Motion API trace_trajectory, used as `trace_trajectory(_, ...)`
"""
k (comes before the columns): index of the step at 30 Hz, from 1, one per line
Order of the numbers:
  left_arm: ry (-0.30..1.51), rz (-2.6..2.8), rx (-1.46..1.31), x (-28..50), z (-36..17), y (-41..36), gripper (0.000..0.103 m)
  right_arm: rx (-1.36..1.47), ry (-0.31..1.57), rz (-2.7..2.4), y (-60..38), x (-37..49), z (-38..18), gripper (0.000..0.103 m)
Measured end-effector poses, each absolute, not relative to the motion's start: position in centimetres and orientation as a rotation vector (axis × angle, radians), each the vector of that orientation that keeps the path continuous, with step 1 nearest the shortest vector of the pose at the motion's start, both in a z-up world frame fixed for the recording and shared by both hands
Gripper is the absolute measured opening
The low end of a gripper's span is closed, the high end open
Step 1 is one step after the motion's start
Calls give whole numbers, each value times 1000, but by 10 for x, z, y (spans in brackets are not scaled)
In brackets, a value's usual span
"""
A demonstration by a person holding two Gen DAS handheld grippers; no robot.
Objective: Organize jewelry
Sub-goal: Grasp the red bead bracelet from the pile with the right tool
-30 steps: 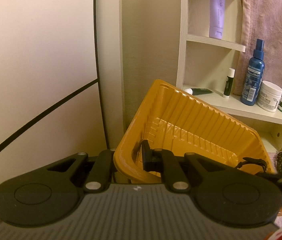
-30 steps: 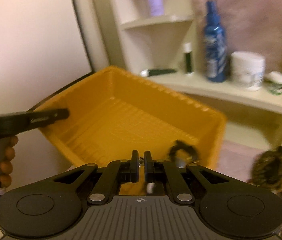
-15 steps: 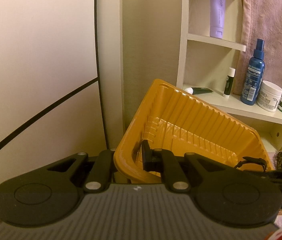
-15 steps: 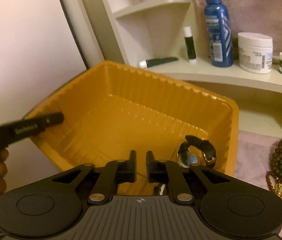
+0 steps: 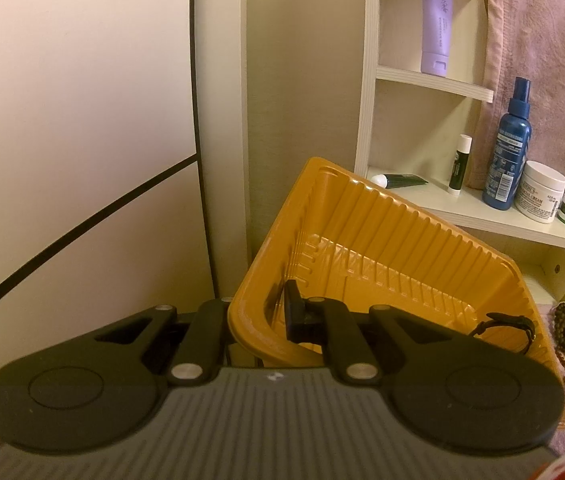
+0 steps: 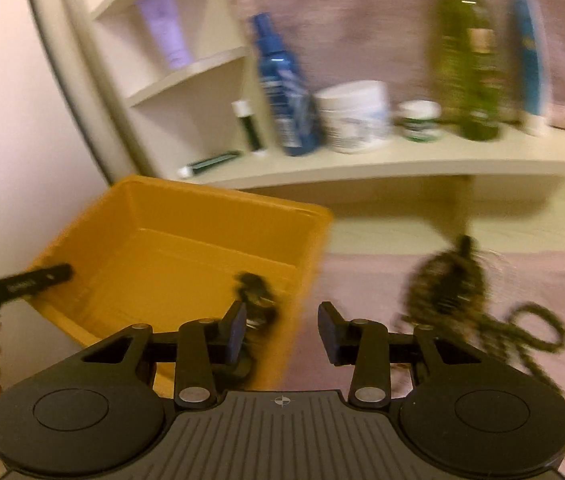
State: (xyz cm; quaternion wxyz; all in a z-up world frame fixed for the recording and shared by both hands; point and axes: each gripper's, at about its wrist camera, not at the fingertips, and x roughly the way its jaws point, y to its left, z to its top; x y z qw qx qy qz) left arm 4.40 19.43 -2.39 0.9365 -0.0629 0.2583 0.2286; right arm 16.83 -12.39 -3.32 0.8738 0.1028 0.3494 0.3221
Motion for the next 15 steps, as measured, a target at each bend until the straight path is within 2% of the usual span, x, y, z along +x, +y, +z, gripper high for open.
trace_trajectory(15, 531, 468, -118, 45, -23, 194, 10, 195, 836, 544, -164, 167, -77, 40)
